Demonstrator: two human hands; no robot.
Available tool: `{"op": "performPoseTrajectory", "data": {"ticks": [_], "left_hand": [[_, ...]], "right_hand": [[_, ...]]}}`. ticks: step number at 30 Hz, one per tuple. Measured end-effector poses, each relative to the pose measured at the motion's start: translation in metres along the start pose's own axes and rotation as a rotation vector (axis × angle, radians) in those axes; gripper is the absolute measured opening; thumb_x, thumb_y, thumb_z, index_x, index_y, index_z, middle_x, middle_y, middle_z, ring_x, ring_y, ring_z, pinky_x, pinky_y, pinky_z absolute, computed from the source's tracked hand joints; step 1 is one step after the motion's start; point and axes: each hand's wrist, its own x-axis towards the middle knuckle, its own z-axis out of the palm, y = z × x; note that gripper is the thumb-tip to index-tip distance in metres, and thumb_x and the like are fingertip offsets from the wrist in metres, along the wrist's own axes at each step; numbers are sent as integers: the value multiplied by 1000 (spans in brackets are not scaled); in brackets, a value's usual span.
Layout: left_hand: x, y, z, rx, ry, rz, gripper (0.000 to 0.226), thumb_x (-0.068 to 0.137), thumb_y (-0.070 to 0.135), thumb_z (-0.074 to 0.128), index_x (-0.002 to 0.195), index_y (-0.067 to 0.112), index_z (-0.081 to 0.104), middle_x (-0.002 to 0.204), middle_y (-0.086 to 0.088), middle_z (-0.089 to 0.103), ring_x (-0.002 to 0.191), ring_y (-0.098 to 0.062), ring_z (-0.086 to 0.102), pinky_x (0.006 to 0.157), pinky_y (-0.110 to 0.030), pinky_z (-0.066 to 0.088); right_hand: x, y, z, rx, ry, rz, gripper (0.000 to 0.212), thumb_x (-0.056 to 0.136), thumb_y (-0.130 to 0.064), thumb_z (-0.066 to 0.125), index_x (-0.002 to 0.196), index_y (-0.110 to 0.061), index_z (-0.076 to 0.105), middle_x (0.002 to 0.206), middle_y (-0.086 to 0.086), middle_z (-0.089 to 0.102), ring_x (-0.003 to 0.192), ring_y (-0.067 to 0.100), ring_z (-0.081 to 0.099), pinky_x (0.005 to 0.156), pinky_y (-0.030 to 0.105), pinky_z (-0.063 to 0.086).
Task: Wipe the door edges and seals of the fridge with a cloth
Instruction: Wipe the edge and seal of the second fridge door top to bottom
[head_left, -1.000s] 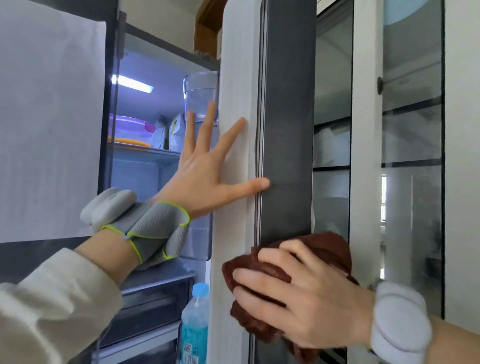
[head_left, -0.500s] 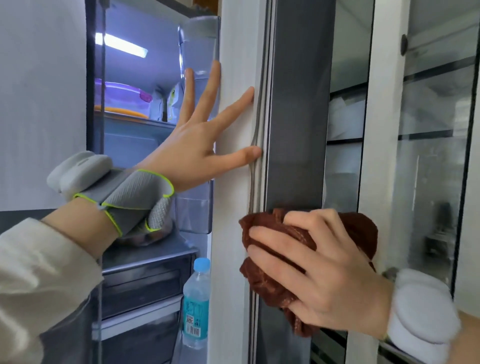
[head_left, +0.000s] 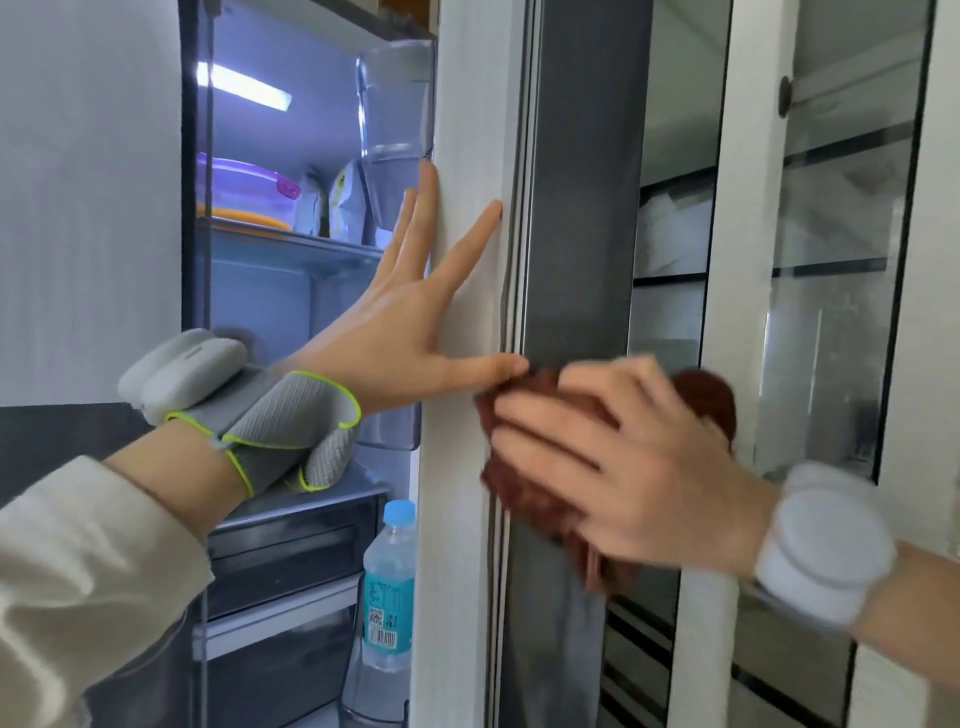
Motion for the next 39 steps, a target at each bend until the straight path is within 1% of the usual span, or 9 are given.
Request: {"op": "performPoseTrajectory", "data": {"ticks": [3, 9, 12, 17, 21, 25, 28, 33, 39], "left_hand": [[-6, -2, 4, -2, 17, 2, 93, 71, 67, 42, 147, 31, 3, 151, -6, -28, 140, -20, -23, 112, -25, -6], [-7, -5, 1, 22, 1, 1, 89, 74, 66, 42, 148, 29, 10, 153, -11, -24, 141, -22, -20, 110, -23, -6], [-11, -5, 4, 21, 43, 22, 87, 76, 65, 43, 148, 26, 13, 153, -13, -20, 142, -25, -16, 114, -30, -2], [-36, 2, 18, 9, 3, -5, 96, 71, 66, 47, 147, 30, 3, 153, -10, -24, 143, -18, -10, 115, -30, 3], [-44, 7, 17, 62, -30, 2, 94, 71, 67, 42, 145, 30, -4, 152, -11, -25, 140, -15, -6, 114, -31, 4], [-42, 7, 15, 58, -33, 30, 86, 75, 61, 39, 146, 26, 5, 153, -16, -20, 142, -19, -2, 112, -27, 5], [-41, 6, 17, 32, -34, 21, 85, 75, 59, 40, 146, 30, 3, 154, -13, -19, 141, -16, -3, 112, -27, 5], [-43, 3, 18, 6, -17, 21, 85, 75, 58, 42, 143, 32, -3, 154, -9, -20, 142, -16, -3, 116, -37, 7], [-42, 6, 16, 5, -24, 20, 84, 75, 57, 41, 143, 33, -3, 154, -10, -20, 142, -17, -4, 115, -36, 6]], "right_hand": [[11, 5, -1, -14, -15, 63, 30, 81, -18, 53, 107, -9, 66, 113, 8, 65, 93, 33, 46, 71, 41, 33], [-2, -26, 2, 94, -89, 88, 30, 84, -19, 45, 101, -9, 69, 107, 9, 66, 93, 31, 45, 70, 42, 37], [-14, -45, 1, 152, -131, 72, 32, 86, -19, 43, 101, -10, 69, 108, 8, 66, 95, 30, 46, 73, 41, 37], [-35, -71, 2, 230, -207, 28, 33, 89, -15, 37, 102, -10, 68, 108, 8, 65, 94, 30, 48, 74, 40, 38], [-30, -55, -2, 178, -181, -70, 29, 91, -13, 37, 105, -10, 61, 107, 7, 66, 89, 30, 53, 72, 39, 38], [-5, -16, -5, 34, -80, 0, 29, 83, -18, 52, 107, -9, 64, 110, 7, 67, 93, 31, 46, 71, 41, 34], [-3, -23, -3, 69, -82, 84, 28, 79, -17, 56, 103, -8, 69, 107, 6, 67, 91, 31, 46, 69, 42, 36], [-27, -71, -1, 219, -196, 89, 29, 84, -17, 46, 99, -9, 69, 103, 7, 67, 90, 29, 47, 70, 40, 36], [-36, -78, -5, 227, -282, -2, 30, 88, -20, 42, 103, -11, 66, 105, 6, 65, 90, 28, 50, 72, 38, 37]]}}
